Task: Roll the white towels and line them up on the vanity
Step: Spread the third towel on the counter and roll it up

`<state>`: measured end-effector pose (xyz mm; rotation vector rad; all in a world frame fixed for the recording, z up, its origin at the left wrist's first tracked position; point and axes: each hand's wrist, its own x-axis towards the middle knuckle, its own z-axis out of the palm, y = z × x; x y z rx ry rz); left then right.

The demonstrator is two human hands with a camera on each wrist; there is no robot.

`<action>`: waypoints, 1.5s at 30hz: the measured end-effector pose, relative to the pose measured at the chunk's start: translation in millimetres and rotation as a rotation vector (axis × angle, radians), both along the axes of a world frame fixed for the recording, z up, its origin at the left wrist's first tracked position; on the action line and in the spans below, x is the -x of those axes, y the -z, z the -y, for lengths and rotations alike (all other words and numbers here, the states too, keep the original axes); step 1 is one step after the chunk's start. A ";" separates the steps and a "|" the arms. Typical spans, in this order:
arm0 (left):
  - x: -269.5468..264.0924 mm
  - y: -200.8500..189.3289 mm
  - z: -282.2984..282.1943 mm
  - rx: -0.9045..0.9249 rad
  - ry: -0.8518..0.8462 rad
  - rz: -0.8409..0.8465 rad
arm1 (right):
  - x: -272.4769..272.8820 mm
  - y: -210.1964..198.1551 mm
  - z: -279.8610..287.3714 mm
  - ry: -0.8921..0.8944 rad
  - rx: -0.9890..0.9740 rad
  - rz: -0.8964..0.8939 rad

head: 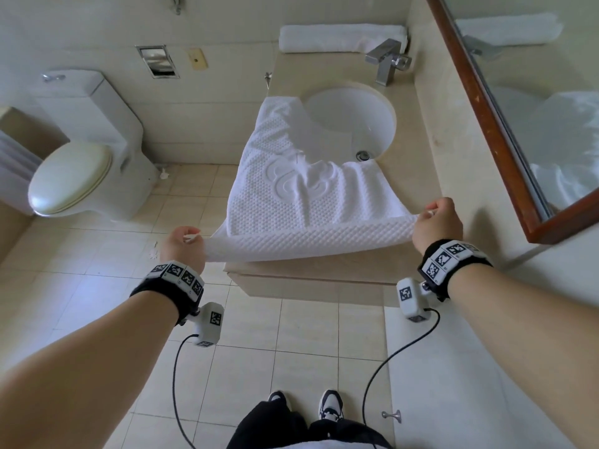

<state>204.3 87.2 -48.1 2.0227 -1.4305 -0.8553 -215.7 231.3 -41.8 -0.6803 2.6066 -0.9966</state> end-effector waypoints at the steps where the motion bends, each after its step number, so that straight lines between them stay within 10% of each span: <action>1: 0.4 0.7 2.9 0.007 -0.006 -0.003 | -0.7 2.7 3.9 0.014 0.005 0.005; 16: 13.8 30.0 82.8 -0.092 0.010 -0.007 | -3.6 19.7 77.6 -0.062 -0.070 -0.001; 25: 49.5 38.0 54.8 -0.079 0.592 0.218 | -58.0 45.6 72.4 -0.675 -0.300 -0.048; 35: 108.4 45.3 16.5 -0.117 0.993 0.376 | -23.2 52.7 35.1 -0.534 -0.506 -0.162; 45: 90.9 46.7 -7.9 -0.164 0.854 0.311 | -28.5 51.9 -4.9 -0.632 -0.474 -0.137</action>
